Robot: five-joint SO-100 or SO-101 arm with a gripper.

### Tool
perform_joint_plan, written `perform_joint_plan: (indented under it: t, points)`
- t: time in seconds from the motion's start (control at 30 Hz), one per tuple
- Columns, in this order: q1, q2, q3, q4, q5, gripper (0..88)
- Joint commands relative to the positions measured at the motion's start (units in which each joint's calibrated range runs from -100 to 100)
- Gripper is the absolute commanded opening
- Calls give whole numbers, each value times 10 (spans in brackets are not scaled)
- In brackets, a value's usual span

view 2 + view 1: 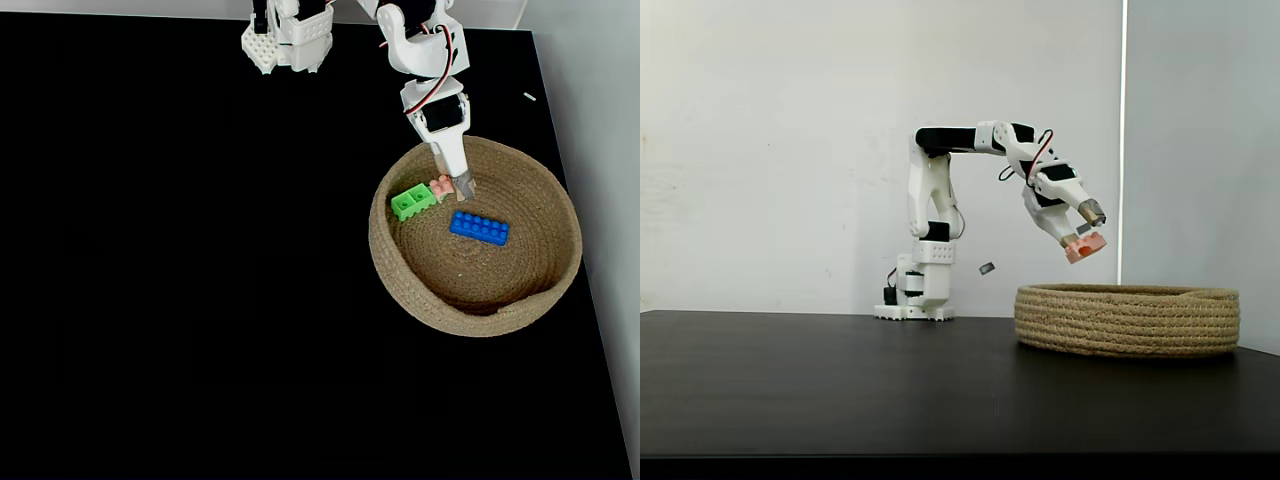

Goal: Place the lego blocks in the tray

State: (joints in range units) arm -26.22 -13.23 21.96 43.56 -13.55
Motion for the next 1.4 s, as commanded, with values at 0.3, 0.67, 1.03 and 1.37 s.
perform_joint_plan:
  t: [0.3,0.67,1.03,1.37]
  points:
    - [5,-22,6,-109,-106,309]
    - [-7,-33,71,-150,-219,320]
    - [5,-34,44,-155,-189,378]
    - [0,-48,83,-154,-198,366]
